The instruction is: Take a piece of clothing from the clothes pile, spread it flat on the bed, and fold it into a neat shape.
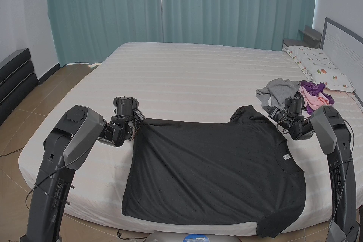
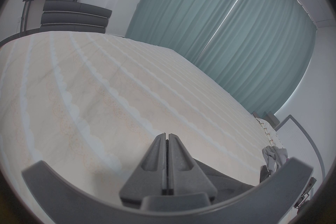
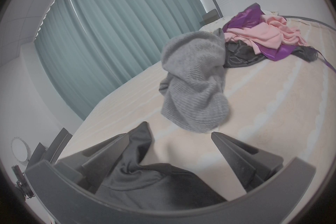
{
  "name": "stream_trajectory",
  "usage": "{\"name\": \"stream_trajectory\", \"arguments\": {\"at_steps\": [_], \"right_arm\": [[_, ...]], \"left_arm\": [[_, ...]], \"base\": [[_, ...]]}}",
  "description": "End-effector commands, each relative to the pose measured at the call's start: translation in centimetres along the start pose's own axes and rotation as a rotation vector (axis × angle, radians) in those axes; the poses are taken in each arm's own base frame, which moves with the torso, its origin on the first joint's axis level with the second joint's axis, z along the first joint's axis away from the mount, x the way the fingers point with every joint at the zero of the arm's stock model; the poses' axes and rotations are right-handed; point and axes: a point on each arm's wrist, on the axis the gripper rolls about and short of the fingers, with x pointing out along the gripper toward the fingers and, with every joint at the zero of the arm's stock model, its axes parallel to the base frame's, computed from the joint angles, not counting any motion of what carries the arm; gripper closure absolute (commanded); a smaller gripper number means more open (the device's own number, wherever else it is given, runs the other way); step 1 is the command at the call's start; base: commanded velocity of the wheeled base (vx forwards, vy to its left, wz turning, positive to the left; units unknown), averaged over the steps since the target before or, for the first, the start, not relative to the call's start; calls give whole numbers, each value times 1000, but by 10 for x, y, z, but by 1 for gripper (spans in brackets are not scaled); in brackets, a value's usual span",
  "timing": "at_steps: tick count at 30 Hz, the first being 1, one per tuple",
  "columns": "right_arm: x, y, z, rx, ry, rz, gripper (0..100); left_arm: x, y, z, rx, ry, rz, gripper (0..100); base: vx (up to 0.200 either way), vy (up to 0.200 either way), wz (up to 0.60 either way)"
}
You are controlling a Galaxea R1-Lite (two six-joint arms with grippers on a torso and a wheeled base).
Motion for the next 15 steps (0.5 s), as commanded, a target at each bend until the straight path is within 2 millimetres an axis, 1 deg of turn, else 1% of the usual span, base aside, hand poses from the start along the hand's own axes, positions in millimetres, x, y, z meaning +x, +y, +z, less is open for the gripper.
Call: {"name": "stream_trajectory", "arguments": {"at_steps": [1, 3, 7, 8, 11, 15], "right_arm": [[3, -5, -14, -2, 35, -5, 0], [7, -1, -25, -9, 50, 6, 0], [12, 1, -35, -24, 64, 11, 0], [12, 1, -35, -24, 64, 11, 100], [13, -2, -40, -39, 77, 6, 100], [13, -5, -35, -36, 58, 5, 100]], "left_arm": [[1, 0, -1, 0, 0, -1, 100], [1, 0, -2, 1, 2, -1, 100], [1, 0, -1, 0, 0, -1, 100], [1, 0, -1, 0, 0, -1, 100], [1, 1, -2, 1, 3, 2, 100], [1, 1, -2, 3, 4, 1, 100]], "base": [[0, 0, 0], [0, 0, 0], [0, 0, 0], [0, 0, 0], [0, 0, 0], [0, 0, 0]]}}
